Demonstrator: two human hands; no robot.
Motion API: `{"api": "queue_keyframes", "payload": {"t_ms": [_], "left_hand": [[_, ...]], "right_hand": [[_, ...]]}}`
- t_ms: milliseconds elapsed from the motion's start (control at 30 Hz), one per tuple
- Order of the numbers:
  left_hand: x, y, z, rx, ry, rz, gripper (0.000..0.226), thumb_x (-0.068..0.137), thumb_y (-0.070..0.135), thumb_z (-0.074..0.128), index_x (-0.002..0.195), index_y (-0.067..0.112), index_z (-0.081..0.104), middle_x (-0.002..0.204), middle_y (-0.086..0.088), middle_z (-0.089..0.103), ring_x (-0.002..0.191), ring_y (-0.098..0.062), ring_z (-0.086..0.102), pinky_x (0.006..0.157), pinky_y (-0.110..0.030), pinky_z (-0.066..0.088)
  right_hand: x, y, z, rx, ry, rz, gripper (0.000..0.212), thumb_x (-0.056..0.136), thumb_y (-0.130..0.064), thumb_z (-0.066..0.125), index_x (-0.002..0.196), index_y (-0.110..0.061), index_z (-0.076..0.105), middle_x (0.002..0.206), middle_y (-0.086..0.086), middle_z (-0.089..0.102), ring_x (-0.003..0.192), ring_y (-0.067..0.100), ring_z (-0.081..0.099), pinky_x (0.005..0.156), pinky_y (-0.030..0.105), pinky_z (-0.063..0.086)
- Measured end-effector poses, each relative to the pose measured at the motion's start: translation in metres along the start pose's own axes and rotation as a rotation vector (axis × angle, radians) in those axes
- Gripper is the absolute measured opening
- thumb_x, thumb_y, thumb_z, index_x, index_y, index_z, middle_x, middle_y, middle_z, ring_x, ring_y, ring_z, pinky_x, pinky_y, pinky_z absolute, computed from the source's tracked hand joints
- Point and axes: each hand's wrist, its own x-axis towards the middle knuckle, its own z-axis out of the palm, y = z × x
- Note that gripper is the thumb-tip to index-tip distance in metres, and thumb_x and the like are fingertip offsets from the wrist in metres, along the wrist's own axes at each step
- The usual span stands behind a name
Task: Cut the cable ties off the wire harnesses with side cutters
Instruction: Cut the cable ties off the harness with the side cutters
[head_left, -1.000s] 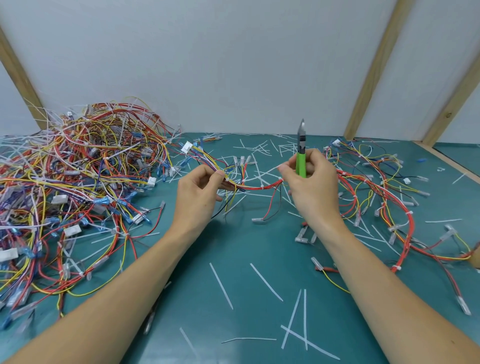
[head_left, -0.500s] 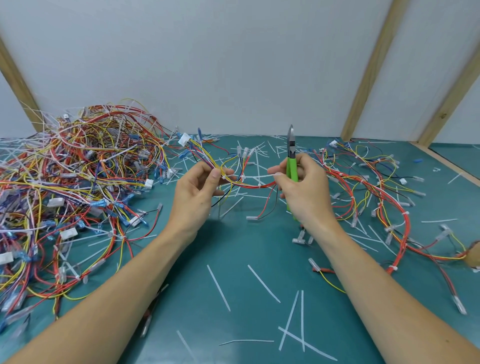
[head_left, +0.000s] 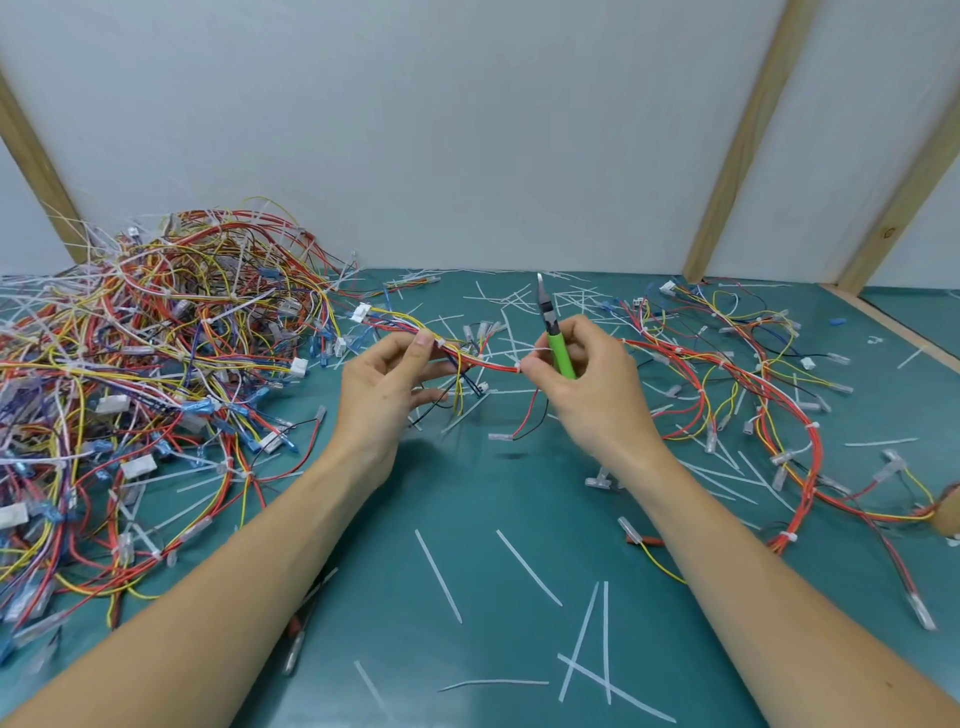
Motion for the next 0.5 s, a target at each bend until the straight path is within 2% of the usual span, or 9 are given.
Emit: {"api": "queue_keyframes", "payload": {"t_ms": [100, 200, 333, 500], "left_hand": [[-0.0001, 0.0015, -0.0011, -0.017, 0.015, -0.038, 0.017, 0.1, 0.023, 0.059, 0.091, 0.01, 0.064, 0.081, 0.0, 0.074, 0.074, -0.008, 0.071, 0.057, -0.018, 0.053], [-0.0004, 0.0038, -0.002, -0.029, 0.021, -0.077, 0.018, 0.099, 0.026, 0.061, 0.087, 0.014, 0.066, 0.078, 0.002, 0.074, 0.07, -0.006, 0.07, 0.056, -0.015, 0.051], [0.0003, 0.0056, -0.0019, -0.043, 0.034, -0.085, 0.019, 0.098, 0.026, 0.064, 0.082, 0.015, 0.067, 0.082, 0.003, 0.074, 0.064, -0.007, 0.068, 0.051, -0.015, 0.048], [0.0005, 0.0049, -0.0032, 0.055, 0.043, -0.046, 0.022, 0.096, 0.027, 0.066, 0.08, 0.013, 0.07, 0.077, 0.005, 0.071, 0.054, -0.008, 0.059, 0.05, -0.018, 0.043]], "right_hand": [[0.0005, 0.0018, -0.0003, -0.008, -0.046, 0.008, 0.021, 0.088, -0.013, 0.073, 0.089, -0.028, 0.059, 0.086, -0.015, 0.076, 0.088, 0.005, 0.072, 0.09, 0.042, 0.057], [0.0001, 0.0044, 0.0004, -0.05, -0.09, 0.017, 0.018, 0.088, -0.016, 0.075, 0.092, -0.026, 0.06, 0.088, -0.016, 0.076, 0.089, 0.008, 0.072, 0.091, 0.042, 0.056], [0.0019, 0.004, -0.0008, 0.064, -0.133, 0.072, 0.019, 0.088, -0.017, 0.079, 0.091, -0.02, 0.061, 0.088, -0.008, 0.076, 0.074, 0.001, 0.067, 0.075, 0.03, 0.054], [0.0024, 0.0, -0.0013, 0.232, -0.18, 0.16, 0.02, 0.089, -0.006, 0.077, 0.09, -0.018, 0.06, 0.089, -0.005, 0.077, 0.063, 0.0, 0.063, 0.061, 0.032, 0.058]]}}
